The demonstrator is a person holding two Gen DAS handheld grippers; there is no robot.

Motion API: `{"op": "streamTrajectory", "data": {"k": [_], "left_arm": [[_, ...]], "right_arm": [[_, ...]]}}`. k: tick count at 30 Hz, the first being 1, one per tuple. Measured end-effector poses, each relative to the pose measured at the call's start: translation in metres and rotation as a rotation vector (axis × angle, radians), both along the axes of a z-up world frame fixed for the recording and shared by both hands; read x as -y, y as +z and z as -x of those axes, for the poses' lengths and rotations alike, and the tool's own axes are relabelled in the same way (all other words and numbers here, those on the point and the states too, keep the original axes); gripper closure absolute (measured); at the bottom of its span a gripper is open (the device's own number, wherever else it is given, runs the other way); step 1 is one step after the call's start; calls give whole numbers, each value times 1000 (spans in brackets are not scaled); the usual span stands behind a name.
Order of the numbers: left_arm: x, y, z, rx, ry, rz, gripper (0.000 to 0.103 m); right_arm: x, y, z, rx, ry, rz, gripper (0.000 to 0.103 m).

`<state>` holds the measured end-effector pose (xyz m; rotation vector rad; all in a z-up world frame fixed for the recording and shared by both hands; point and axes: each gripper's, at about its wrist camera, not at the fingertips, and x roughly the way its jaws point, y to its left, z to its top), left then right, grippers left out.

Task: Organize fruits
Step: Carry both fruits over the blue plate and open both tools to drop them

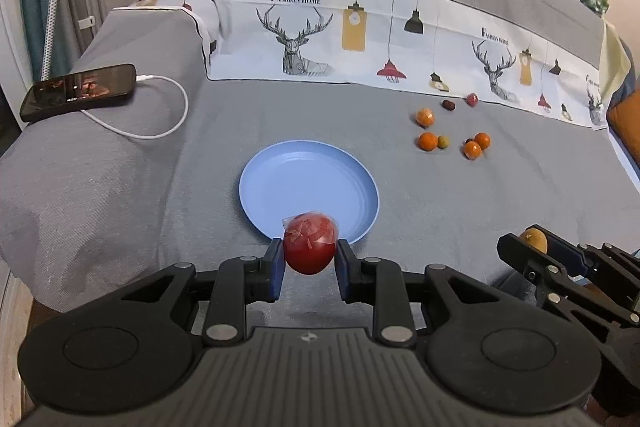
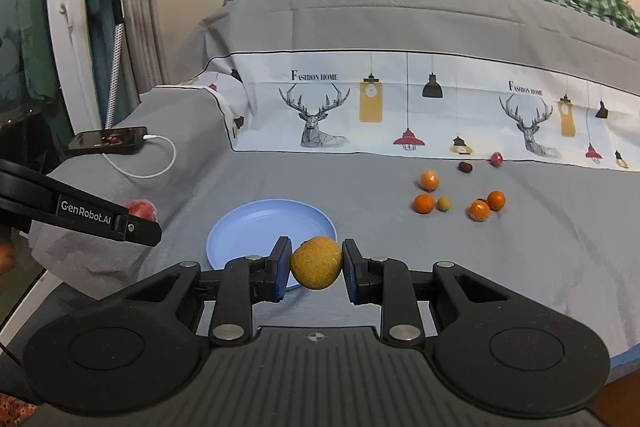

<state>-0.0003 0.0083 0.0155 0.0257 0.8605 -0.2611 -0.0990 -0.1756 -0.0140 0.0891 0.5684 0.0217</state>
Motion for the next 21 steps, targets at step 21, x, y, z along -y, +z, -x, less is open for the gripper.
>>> {"op": "streamTrajectory", "data": {"k": [21], "left_arm": [[-11,-18,-21,-58,40,-27,74]], "right_arm": [[-13,-13,-25,-68,47,19,75]]}}
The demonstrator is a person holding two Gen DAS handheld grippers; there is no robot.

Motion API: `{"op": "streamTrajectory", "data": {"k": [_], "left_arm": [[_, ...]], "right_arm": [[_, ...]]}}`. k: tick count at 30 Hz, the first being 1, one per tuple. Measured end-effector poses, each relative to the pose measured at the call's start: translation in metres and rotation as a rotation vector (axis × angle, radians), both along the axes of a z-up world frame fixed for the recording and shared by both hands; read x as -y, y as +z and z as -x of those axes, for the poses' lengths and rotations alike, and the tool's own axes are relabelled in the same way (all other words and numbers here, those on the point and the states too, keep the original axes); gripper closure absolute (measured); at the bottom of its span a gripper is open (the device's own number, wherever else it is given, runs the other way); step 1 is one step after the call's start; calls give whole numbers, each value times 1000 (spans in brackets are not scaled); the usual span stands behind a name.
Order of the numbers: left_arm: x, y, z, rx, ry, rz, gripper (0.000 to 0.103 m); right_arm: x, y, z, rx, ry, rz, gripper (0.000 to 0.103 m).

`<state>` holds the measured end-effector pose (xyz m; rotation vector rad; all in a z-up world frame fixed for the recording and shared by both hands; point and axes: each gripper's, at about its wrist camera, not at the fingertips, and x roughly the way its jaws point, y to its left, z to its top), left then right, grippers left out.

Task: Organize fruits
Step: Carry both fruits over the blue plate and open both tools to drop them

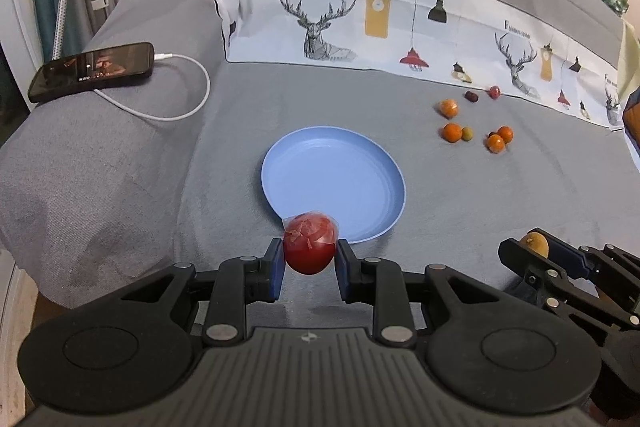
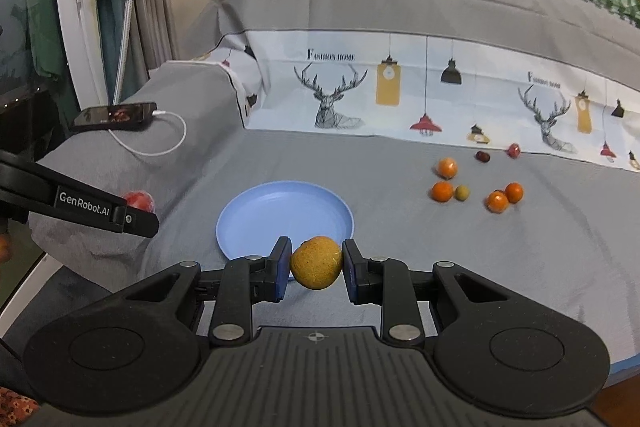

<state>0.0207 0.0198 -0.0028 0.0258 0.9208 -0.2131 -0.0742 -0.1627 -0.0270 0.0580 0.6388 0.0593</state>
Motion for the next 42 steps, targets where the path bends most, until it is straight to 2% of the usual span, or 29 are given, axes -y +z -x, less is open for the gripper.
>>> {"op": "streamTrajectory", "data": {"k": [10,18,25,33,34,36,37,38,40,42], "left_arm": [[11,-24,-58,-83,15,-26,74],[21,-65,-110,-139,-1,-81,74],[31,-101,-153,-180,-27,-99,74],[47,-127,-185,-182,-76,-160,74],[48,-128,-187,-170,-80,-165,71],[47,-124,-187,-135,-88,-167,41],[47,-121,-186,-118,-79,-167,11],[45,-115,-183,-86,-59,-161,0],[40,-102,-175,-35,-42,-144,1],[39,-93,-167,-41,-56,-145,1]], "right_arm": [[-3,-27,-48,-76,7,-10,75],[-9,-63,-98,-138,46,-1,74],[-16,-102,-145,-215,55,59,75],[-20,-121,-185,-228,76,112,74],[-20,-123,-188,-233,79,114,74],[-19,-125,-196,-236,86,115,74],[-19,-125,-199,-236,88,115,66],[-19,-124,-201,-236,84,115,49],[-16,-117,-202,-227,70,105,31],[-12,-106,-195,-207,64,102,25]]}}
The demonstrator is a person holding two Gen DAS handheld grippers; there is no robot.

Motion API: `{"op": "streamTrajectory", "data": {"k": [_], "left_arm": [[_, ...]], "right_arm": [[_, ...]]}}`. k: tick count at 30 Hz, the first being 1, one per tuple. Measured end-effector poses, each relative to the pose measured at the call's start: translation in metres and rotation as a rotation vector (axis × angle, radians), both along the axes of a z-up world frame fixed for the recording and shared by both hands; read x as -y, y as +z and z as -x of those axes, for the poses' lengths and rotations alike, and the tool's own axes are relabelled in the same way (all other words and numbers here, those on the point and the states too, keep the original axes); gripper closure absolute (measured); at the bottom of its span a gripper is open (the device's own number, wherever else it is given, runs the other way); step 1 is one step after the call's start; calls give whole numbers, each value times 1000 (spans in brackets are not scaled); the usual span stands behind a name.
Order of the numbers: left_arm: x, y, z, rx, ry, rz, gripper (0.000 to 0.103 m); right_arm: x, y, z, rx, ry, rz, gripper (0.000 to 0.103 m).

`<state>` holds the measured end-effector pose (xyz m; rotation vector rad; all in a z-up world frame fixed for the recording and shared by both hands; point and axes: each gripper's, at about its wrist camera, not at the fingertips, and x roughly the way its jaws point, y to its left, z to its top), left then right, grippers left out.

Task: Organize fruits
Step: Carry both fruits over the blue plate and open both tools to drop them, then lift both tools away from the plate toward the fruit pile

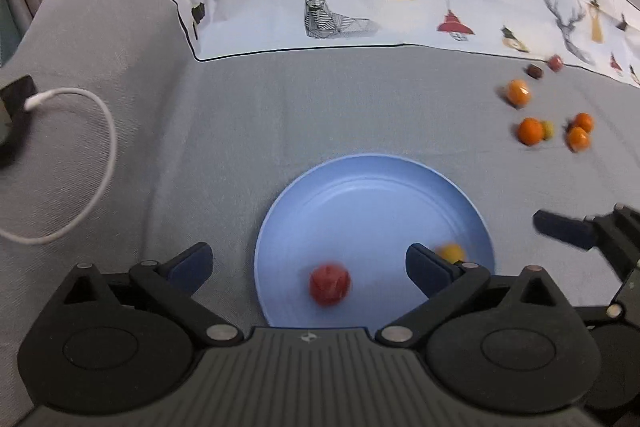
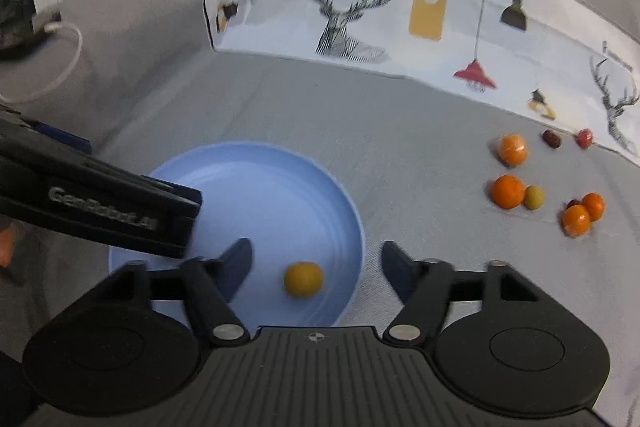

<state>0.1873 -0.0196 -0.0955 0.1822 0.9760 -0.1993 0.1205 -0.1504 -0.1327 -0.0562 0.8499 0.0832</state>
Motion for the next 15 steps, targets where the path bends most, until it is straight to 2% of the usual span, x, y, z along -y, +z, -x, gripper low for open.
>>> {"op": "streamTrajectory", "data": {"k": [2,7,11,15], "left_arm": [[-4,9,12,-1,11,-3,0],[-20,28,60,-32,39,-7,0],[-37,43,108,-23,79,12,0],[-42,53,143,11,88,-12,0]], "right_arm": [[3,12,14,4,12,1,13],[7,38,71,-21,29,-37,5],[4,59,123,-12,14,-72,1],[-4,74,151,80,22,-48,1]]}}
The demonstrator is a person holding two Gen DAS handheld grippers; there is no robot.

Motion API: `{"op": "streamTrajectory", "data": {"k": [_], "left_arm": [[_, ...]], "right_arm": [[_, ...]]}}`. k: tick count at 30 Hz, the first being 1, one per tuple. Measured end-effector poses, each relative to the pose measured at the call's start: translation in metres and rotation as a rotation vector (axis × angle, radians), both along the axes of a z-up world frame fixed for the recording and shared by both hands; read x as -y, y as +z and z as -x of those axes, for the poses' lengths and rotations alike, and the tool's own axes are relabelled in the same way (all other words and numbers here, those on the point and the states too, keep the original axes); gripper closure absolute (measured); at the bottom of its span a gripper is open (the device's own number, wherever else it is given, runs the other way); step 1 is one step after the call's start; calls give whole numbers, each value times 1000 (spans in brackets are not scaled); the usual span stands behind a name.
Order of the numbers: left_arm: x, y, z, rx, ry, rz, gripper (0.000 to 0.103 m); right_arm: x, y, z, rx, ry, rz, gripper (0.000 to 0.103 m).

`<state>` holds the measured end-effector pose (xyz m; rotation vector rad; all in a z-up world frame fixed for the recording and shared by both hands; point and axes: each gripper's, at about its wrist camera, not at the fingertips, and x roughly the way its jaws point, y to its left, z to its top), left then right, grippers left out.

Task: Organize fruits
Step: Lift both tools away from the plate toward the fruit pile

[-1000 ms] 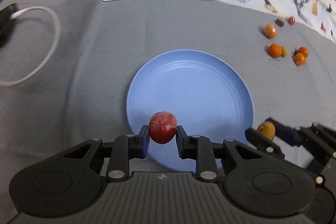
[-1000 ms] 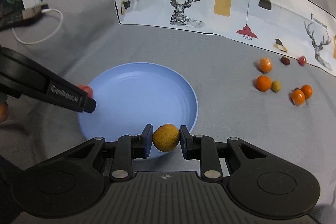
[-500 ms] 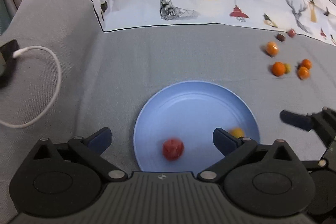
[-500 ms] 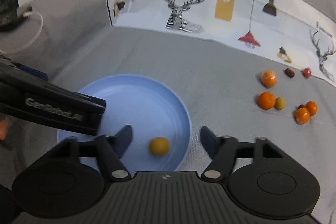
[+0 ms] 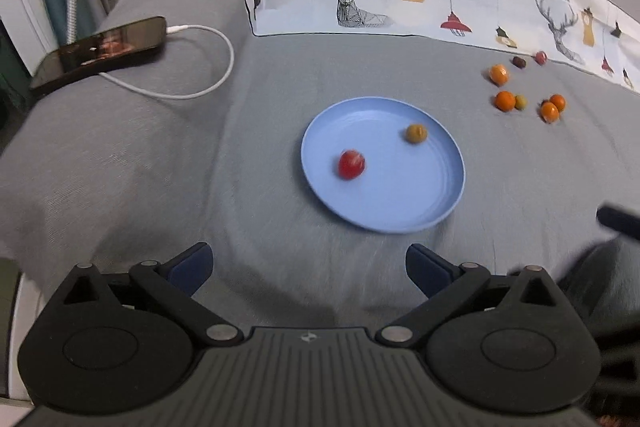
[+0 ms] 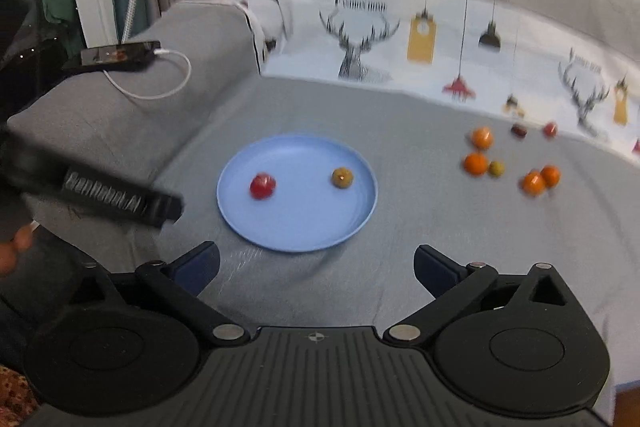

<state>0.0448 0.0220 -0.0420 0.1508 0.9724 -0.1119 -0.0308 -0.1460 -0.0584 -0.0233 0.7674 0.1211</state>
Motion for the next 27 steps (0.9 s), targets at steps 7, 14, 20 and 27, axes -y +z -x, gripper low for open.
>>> {"op": "streamTrajectory", "data": {"k": [7,14,20,27], "left_arm": [[-2,29,36,85,11,19,0],[3,46,65,136,-11,28,0],[3,57,80,179,-10,30,0],[-1,59,84,184,1,38,0]], "right_arm": [[1,27,36,109,-8,0,1],[5,45,64,187,-27,2,1],[7,51,77,214,-34,-4,1],[5,54,83,234,-27,-5,1]]}}
